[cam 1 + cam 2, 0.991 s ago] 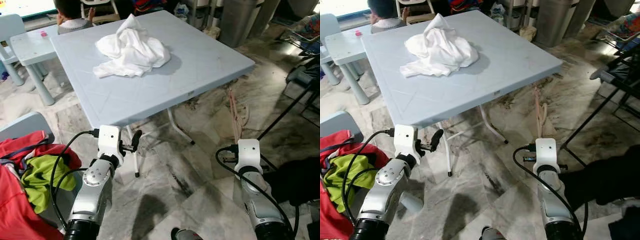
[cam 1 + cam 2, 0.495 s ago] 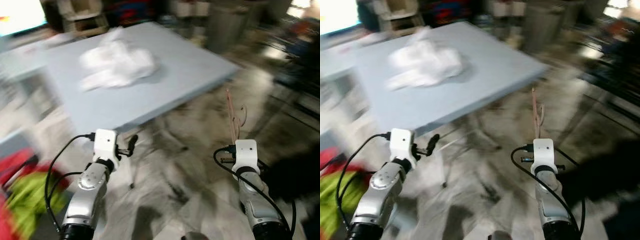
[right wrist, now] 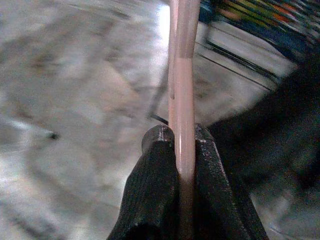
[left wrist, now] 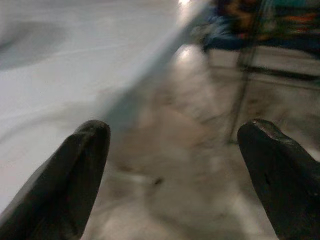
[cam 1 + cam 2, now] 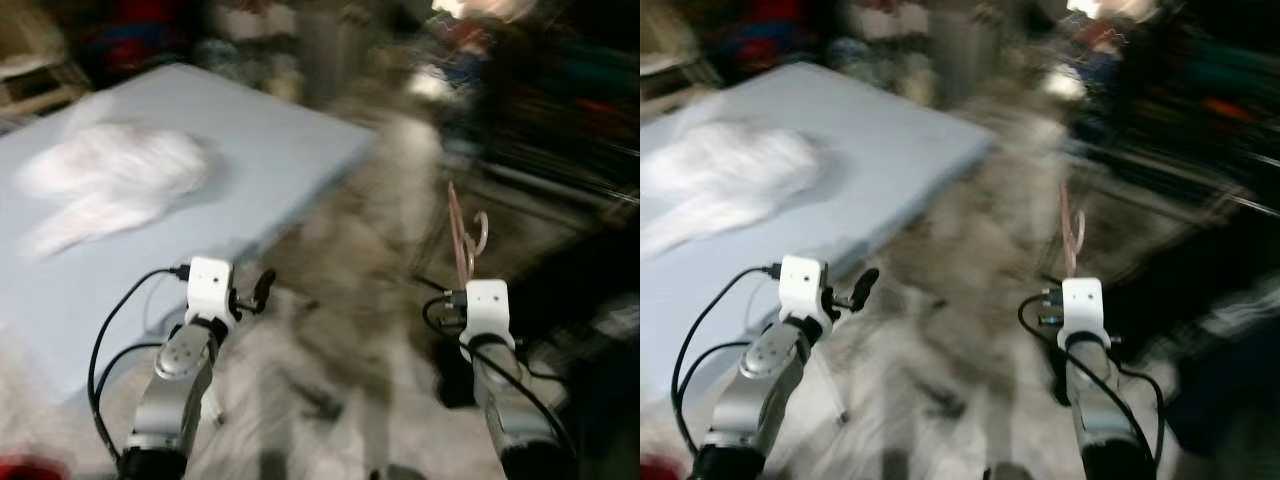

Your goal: Hang hanger

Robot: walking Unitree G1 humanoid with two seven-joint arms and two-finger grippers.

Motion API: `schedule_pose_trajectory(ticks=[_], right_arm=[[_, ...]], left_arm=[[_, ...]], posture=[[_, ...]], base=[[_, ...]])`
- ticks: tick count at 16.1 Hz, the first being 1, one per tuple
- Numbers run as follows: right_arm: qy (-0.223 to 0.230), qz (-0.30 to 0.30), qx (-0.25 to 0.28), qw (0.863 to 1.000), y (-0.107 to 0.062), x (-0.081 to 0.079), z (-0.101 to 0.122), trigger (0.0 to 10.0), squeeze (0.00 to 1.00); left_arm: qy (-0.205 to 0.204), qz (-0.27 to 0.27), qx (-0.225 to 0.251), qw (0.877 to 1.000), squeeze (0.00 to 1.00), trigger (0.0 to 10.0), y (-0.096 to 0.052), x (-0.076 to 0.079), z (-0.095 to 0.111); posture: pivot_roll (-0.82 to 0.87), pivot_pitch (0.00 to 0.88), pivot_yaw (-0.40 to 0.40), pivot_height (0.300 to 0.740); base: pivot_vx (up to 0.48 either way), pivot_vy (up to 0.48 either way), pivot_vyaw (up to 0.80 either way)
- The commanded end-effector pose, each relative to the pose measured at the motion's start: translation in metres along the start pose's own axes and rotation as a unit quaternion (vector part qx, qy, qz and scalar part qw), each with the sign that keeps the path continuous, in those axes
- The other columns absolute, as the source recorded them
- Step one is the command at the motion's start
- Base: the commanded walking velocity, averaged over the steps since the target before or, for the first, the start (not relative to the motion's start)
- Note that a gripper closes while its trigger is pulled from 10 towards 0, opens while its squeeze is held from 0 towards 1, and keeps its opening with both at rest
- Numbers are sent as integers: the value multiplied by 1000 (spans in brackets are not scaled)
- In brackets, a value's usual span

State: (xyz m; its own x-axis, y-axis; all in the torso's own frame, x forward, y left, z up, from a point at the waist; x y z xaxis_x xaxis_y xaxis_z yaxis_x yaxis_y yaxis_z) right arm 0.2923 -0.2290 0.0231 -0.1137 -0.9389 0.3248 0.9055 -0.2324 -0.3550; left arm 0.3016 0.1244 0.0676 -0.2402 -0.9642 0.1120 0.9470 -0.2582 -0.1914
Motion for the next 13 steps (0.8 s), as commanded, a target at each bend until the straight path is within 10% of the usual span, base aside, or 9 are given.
schedule_pose_trajectory(ticks=[1, 8, 13], right_arm=[[0, -3, 4, 1000, 2, 1, 4, 10000, 0], [-16, -34, -53, 998, 4, 14, -14, 10000, 0], [15, -17, -45, 999, 6, 5, -8, 10000, 0]], left_arm=[[2, -7, -3, 1000, 0, 10000, 0, 3, 0], [-1, -6, -11, 1000, 0, 10000, 1, 5, -2], [-10, -10, -16, 1000, 0, 10000, 1, 6, -3]], posture=[[-63, 0, 47, 740], [-58, 0, 42, 740], [-57, 0, 42, 740]], base=[[0, 0, -800], [0, 0, -753], [0, 0, 0]])
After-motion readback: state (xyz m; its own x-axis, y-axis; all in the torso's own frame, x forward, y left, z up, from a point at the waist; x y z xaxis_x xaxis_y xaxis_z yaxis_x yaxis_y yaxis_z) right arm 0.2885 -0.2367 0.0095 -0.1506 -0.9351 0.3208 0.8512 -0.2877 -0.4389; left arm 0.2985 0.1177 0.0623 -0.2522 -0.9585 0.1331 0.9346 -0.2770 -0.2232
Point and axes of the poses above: a point about 5 cm out from each wrist's last joint towards the gripper, its own y axis pointing out of the wrist towards the gripper, its own z axis along the axis of the wrist's last joint, x = y × z, the point moved 3 cm from there along y, pointing out of the wrist towards the gripper, and after that the axes turned 4 degrees about -y, right-handed, at the moved point
